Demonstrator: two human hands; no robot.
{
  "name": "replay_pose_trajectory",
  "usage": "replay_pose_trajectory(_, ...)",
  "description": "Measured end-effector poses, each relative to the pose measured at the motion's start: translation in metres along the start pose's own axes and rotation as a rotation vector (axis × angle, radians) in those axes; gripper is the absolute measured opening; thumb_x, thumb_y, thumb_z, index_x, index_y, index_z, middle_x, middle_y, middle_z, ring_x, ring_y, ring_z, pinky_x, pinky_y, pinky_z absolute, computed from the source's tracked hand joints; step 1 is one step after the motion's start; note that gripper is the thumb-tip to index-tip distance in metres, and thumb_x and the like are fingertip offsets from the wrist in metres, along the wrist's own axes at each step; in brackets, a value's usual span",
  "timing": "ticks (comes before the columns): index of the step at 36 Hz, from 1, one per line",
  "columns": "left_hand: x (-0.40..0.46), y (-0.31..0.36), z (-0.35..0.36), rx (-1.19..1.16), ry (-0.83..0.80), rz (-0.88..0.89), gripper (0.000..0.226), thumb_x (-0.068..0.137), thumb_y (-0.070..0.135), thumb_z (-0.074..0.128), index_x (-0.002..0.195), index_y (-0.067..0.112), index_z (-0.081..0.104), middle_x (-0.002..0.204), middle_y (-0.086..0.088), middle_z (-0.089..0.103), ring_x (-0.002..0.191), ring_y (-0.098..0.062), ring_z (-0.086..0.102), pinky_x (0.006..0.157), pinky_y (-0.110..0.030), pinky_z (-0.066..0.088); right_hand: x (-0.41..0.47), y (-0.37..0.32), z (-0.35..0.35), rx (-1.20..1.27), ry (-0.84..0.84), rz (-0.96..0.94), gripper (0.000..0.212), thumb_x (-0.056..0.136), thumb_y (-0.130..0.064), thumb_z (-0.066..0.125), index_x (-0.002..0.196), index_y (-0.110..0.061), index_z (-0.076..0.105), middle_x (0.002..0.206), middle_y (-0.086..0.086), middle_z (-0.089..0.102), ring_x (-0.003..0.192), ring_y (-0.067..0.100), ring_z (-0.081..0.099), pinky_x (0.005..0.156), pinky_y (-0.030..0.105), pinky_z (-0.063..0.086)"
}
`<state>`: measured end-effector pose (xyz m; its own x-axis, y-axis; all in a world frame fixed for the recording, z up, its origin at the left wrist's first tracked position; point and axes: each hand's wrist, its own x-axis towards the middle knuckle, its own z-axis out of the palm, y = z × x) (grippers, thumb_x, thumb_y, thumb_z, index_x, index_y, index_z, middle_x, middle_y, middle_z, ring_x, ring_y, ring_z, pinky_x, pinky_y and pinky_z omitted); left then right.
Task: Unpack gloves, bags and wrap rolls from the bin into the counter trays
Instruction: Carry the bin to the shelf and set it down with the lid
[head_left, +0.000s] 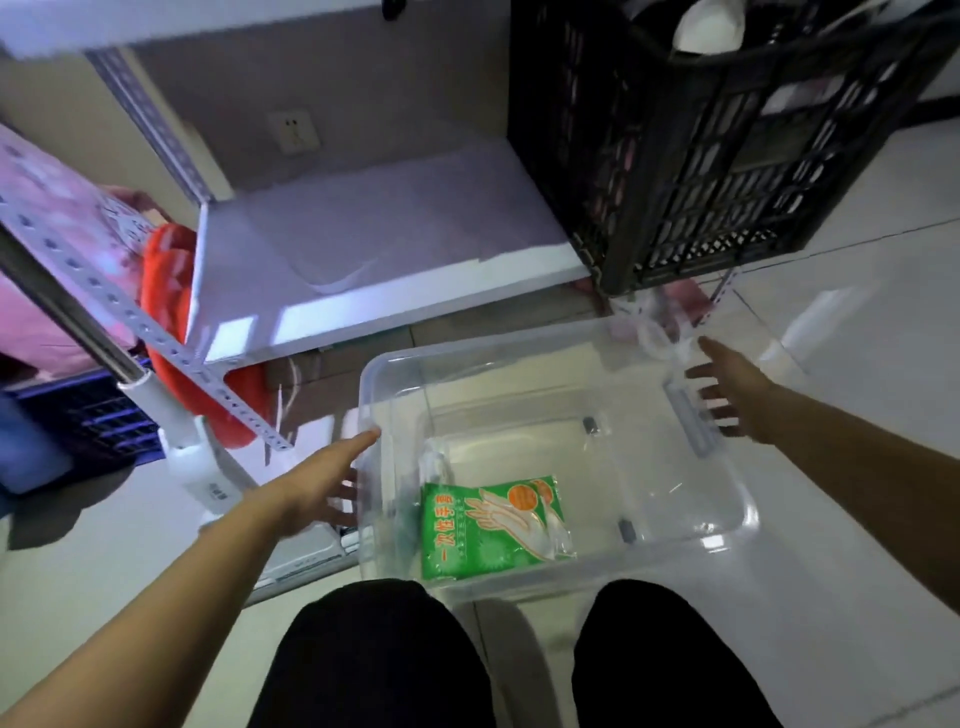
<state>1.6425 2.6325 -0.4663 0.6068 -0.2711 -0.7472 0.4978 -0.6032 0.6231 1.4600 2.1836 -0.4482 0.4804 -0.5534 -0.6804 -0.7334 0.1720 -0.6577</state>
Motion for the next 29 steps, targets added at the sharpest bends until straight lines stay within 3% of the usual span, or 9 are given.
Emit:
replay_pose_trajectory(3, -0.005, 0.011, -0.006, 0.116, -0.02, -0.023, 0.073, 0.087, 0.066, 0.055, 0.147, 0.028, 0.041, 0.141, -0.017, 0.05, 0.118, -0.037, 0.057, 0.09, -0.055, 0.055, -0.007, 0.013, 0.012, -0.287, 0.02, -0.226, 0.072, 0.093, -0.069, 0.037, 0.145, -0.019, 0.045, 0.152, 0.012, 0.043, 0.134, 0.036, 0.043, 0.109, 0.046, 0.033)
replay_pose_trajectory(5, 0.003, 0.024, -0.012, 0.37, 0.009, 0.01, 0.077, 0.089, 0.068, 0.05, 0.151, 0.027, 0.035, 0.158, -0.008, 0.035, 0.134, -0.036, 0.046, 0.101, -0.052, 0.048, -0.01, 0.027, 0.02, -0.603, 0.041, -0.34, 0.077, 0.091, -0.072, 0.033, 0.152, -0.025, 0.034, 0.159, 0.009, 0.034, 0.142, 0.033, 0.035, 0.116, 0.05, 0.027)
replay_pose_trajectory(8, 0.023, 0.051, -0.019, 0.837, 0.2, 0.164, 0.089, 0.089, 0.07, 0.046, 0.157, 0.02, 0.02, 0.166, -0.009, 0.016, 0.149, -0.036, 0.023, 0.119, -0.053, 0.022, -0.006, 0.052, 0.026, -1.041, 0.155, -0.49, 0.079, 0.088, -0.076, 0.018, 0.156, -0.037, 0.014, 0.167, 0.001, 0.008, 0.152, 0.027, 0.011, 0.119, 0.054, 0.014)
replay_pose_trajectory(11, 0.051, 0.074, -0.029, 1.241, 0.476, 0.34, 0.093, 0.087, 0.073, 0.046, 0.158, 0.029, 0.007, 0.167, -0.007, 0.0, 0.153, -0.035, 0.002, 0.12, -0.058, 0.006, 0.0, 0.082, 0.036, -1.18, 0.256, -0.531, 0.08, 0.085, -0.078, 0.006, 0.156, -0.041, 0.0, 0.166, -0.004, -0.012, 0.153, 0.022, -0.01, 0.121, 0.056, 0.003)
replay_pose_trajectory(14, 0.081, 0.092, -0.033, 1.259, 0.637, 0.441, 0.094, 0.088, 0.07, 0.048, 0.158, 0.031, 0.0, 0.167, -0.005, -0.007, 0.153, -0.034, -0.008, 0.119, -0.057, -0.001, 0.008, 0.106, 0.046, -1.221, 0.389, -0.561, 0.078, 0.088, -0.077, 0.003, 0.156, -0.04, -0.001, 0.165, -0.002, -0.016, 0.152, 0.024, -0.014, 0.12, 0.058, 0.001)
replay_pose_trajectory(19, 0.127, 0.125, -0.034, 1.2, 0.712, 0.356, 0.095, 0.09, 0.062, 0.052, 0.157, 0.028, -0.007, 0.167, -0.006, -0.011, 0.152, -0.034, -0.011, 0.118, -0.056, -0.006, 0.016, 0.113, 0.057, -1.198, 0.431, -0.639, 0.079, 0.088, -0.077, 0.015, 0.156, -0.037, 0.014, 0.166, 0.005, 0.0, 0.153, 0.029, -0.01, 0.119, 0.058, 0.007)
replay_pose_trajectory(23, 0.152, 0.146, -0.037, 1.166, 0.688, 0.284, 0.099, 0.087, 0.061, 0.059, 0.158, 0.025, -0.002, 0.168, -0.006, 0.0, 0.153, -0.033, -0.002, 0.12, -0.056, 0.0, 0.014, 0.114, 0.055, -1.182, 0.44, -0.69, 0.08, 0.086, -0.074, 0.026, 0.155, -0.034, 0.023, 0.166, 0.007, 0.006, 0.153, 0.031, -0.004, 0.117, 0.06, 0.013)
replay_pose_trajectory(27, 0.162, 0.149, -0.037, 1.198, 0.692, 0.279, 0.097, 0.086, 0.058, 0.06, 0.157, 0.024, 0.004, 0.167, -0.008, 0.009, 0.153, -0.034, 0.003, 0.12, -0.058, -0.001, 0.013, 0.112, 0.055, -1.187, 0.427, -0.659, 0.082, 0.085, -0.077, 0.016, 0.155, -0.036, 0.015, 0.166, 0.005, -0.003, 0.152, 0.029, -0.012, 0.12, 0.059, 0.011)
replay_pose_trajectory(29, 0.161, 0.145, -0.034, 1.229, 0.715, 0.329, 0.091, 0.088, 0.054, 0.056, 0.157, 0.024, 0.005, 0.166, -0.008, 0.013, 0.153, -0.034, 0.004, 0.12, -0.058, -0.002, 0.014, 0.113, 0.056, -1.159, 0.44, -0.676, 0.082, 0.085, -0.077, 0.018, 0.155, -0.033, 0.02, 0.166, 0.006, 0.0, 0.153, 0.03, -0.008, 0.119, 0.06, 0.013)
